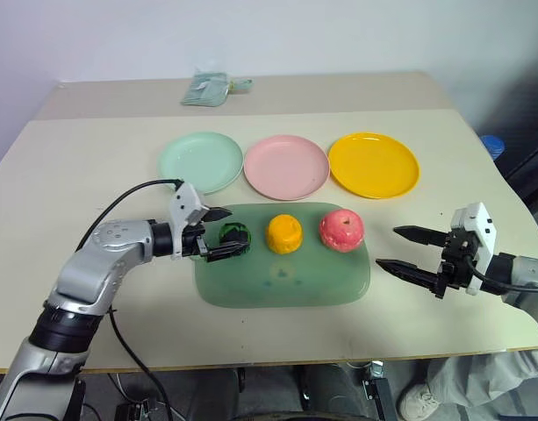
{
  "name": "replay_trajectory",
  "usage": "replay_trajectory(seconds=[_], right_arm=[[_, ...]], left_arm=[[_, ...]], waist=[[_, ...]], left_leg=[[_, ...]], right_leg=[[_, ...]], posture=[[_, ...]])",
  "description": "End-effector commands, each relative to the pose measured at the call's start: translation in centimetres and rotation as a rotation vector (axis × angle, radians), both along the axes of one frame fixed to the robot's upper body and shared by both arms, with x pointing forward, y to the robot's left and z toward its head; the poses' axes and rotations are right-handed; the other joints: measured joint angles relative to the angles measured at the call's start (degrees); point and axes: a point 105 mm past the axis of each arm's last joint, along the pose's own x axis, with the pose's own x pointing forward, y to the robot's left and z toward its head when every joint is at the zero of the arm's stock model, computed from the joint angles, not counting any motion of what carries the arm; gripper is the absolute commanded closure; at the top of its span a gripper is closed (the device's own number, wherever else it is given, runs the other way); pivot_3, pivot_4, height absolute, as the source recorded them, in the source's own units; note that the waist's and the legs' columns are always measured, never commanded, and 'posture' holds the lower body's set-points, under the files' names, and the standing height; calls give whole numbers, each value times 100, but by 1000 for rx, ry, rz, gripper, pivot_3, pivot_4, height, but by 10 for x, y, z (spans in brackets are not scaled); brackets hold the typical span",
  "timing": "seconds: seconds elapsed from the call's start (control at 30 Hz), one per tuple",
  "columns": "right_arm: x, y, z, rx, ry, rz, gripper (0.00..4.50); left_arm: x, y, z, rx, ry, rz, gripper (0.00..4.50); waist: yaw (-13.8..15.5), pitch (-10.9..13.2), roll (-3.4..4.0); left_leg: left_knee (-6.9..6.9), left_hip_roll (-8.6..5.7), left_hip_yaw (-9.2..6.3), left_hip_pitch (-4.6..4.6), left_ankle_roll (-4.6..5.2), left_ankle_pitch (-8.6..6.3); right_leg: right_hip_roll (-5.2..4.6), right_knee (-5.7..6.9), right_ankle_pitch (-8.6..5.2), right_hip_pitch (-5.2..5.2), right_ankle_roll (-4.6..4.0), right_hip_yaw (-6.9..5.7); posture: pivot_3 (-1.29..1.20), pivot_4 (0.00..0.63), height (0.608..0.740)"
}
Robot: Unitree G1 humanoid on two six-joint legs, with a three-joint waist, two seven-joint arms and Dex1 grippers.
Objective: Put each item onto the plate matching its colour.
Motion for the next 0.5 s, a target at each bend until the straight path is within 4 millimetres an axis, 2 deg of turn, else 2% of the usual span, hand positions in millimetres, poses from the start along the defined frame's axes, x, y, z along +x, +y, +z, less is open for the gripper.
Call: replay_trajectory(seconds=[0.03,0.1,0.2,0.27,0.37,0.5], right_arm=[[-2,5,11,8,-57,-6,56],[-3,6,11,8,-60,-11,56],[-4,6,11,7,-67,-23,0],[-4,7,13,8,-73,-26,0],[-4,6,16,6,-83,-31,0],[0,7,23,12,-104,-24,0]], left_arm=[[4,-4,-8,55,-30,-33,0],[5,-6,-12,55,-20,-41,0],[7,-5,-14,43,-31,-22,859],[11,0,-7,3,-52,11,1738],[22,14,16,-111,-87,115,1738],[65,52,47,-211,-194,433,1738]], waist=[[20,0,0],[27,0,-1],[29,1,-1],[31,0,-1],[28,1,-1],[33,2,-4]], left_leg=[[0,0,-1,-4,0,0],[3,-1,-2,-6,0,0],[5,0,-3,-7,0,0],[6,0,-4,-7,0,0],[6,2,-8,-7,0,0],[10,4,-14,-7,0,0]], right_leg=[[-1,-1,0,-2,0,0],[-5,-1,0,-2,1,0],[-5,0,0,-2,1,-1],[-5,1,0,-2,1,-1],[-5,1,0,-2,1,-1],[-4,6,1,-2,1,-5]], posture=[[0,150,740],[0,150,740],[0,150,740],[0,150,740],[0,150,740],[0,150,740]])
